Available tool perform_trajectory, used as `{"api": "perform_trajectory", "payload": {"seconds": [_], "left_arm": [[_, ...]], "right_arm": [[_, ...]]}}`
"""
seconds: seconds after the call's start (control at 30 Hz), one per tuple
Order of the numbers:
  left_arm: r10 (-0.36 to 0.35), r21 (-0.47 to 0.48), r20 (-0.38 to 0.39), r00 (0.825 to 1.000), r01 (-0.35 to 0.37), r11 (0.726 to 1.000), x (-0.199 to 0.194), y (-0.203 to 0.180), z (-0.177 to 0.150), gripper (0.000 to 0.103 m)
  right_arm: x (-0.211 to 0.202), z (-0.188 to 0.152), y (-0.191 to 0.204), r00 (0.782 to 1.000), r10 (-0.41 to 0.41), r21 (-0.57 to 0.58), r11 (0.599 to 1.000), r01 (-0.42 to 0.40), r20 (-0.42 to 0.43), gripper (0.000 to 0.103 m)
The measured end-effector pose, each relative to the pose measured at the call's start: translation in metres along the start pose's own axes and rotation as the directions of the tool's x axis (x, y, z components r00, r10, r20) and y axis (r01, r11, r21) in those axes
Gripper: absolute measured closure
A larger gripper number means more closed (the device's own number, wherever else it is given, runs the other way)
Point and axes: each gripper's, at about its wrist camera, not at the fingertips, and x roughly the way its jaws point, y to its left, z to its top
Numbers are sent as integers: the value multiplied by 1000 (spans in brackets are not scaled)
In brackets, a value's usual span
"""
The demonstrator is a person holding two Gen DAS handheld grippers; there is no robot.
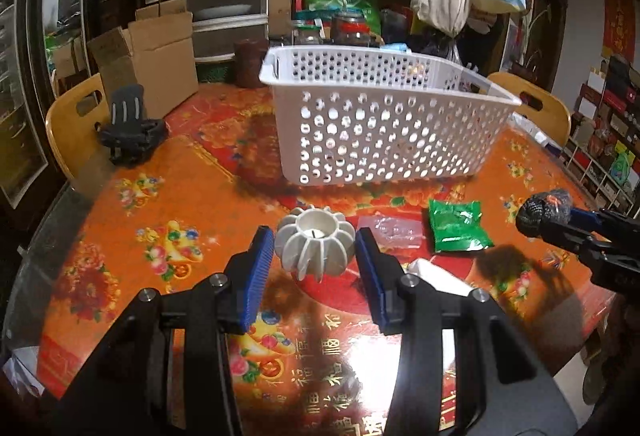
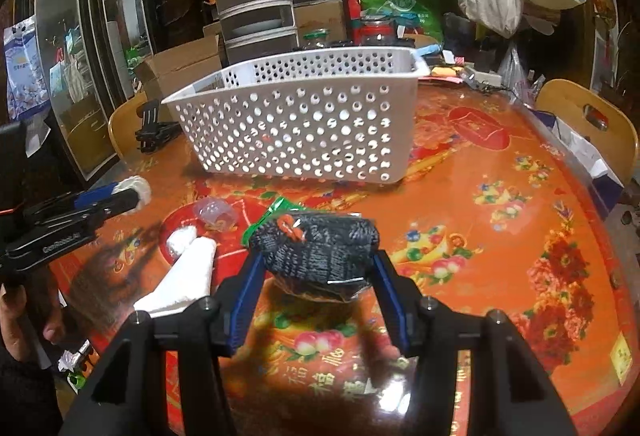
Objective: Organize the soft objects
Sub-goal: 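Carry the black bundle and white ribbed cup over the basket with both tools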
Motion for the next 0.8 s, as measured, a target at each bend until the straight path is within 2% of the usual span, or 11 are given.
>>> {"api": "perform_trajectory", "payload": {"seconds": [0.53, 0.8], "left_arm": [[0, -10, 79, 997, 1, 1000, -49, 4, 22, 63], [-5, -11, 118, 993, 6, 1000, -68, 1, 48, 63]], "right_arm": [[-32, 25, -7, 998, -5, -31, 999, 7, 65, 49], [-46, 46, -5, 995, -4, -50, 999, 8, 95, 49]]}}
